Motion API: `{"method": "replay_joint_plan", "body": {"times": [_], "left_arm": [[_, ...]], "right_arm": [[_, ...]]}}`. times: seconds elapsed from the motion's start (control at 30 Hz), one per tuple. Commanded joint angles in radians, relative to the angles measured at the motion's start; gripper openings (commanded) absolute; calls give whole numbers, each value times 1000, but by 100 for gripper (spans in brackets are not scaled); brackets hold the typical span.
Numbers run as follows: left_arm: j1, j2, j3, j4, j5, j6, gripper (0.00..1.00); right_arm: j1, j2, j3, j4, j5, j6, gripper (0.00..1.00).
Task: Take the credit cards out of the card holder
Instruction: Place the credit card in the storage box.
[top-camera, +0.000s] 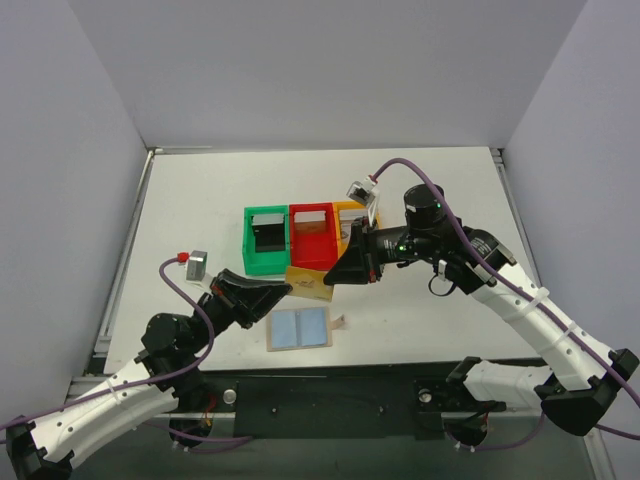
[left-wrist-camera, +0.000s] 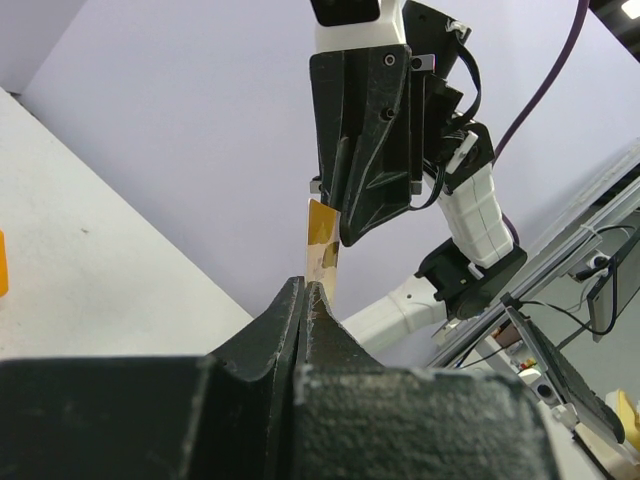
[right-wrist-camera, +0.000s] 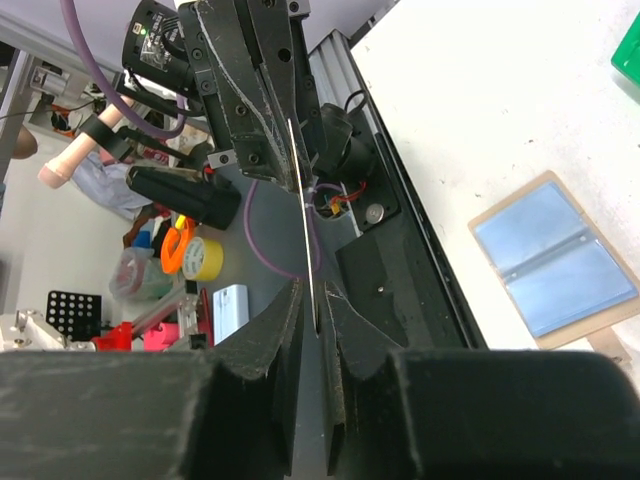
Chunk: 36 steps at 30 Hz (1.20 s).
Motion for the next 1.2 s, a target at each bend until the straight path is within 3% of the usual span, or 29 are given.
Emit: {"method": "replay_joint_plan", "body": {"times": [0.0, 0.07, 0.33, 0.43, 0.8, 0.87, 0.9, 0.97, 1.07, 1.1, 1.17], "left_arm": [[3, 6, 5, 40, -6, 8, 0], [3, 9, 7, 42, -6, 8, 0], [3, 6, 19, 11, -17, 11, 0], [3, 3, 30, -4, -17, 8, 10], [3, 46, 42, 37, 35, -9, 23], [1, 61, 45, 59, 51, -10, 19], [3, 66, 45, 66, 54, -12, 9], [3, 80, 48, 82, 63, -10, 0], [1, 81, 53, 86, 74, -2, 0], [3, 81, 56, 79, 77, 7, 0], [3, 74, 68, 48, 97, 33, 0]], "right_arm": [[-5, 5, 14, 13, -48, -21, 6], [-3, 9, 18, 4, -50, -30, 0], [-3, 18, 44, -35, -57, -64, 0], [-6, 25, 52, -53, -57, -92, 0], [-3, 43, 63, -62, -64, -107, 0], [-3, 45, 63, -64, -65, -107, 0], [-3, 43, 63, -62, -64, -109, 0], [-3, 42, 61, -69, -67, -113, 0], [-3, 42, 66, -90, -61, -133, 0], [-3, 46, 78, -120, -41, -138, 3], [-6, 61, 119, -200, -22, -180, 28]]}}
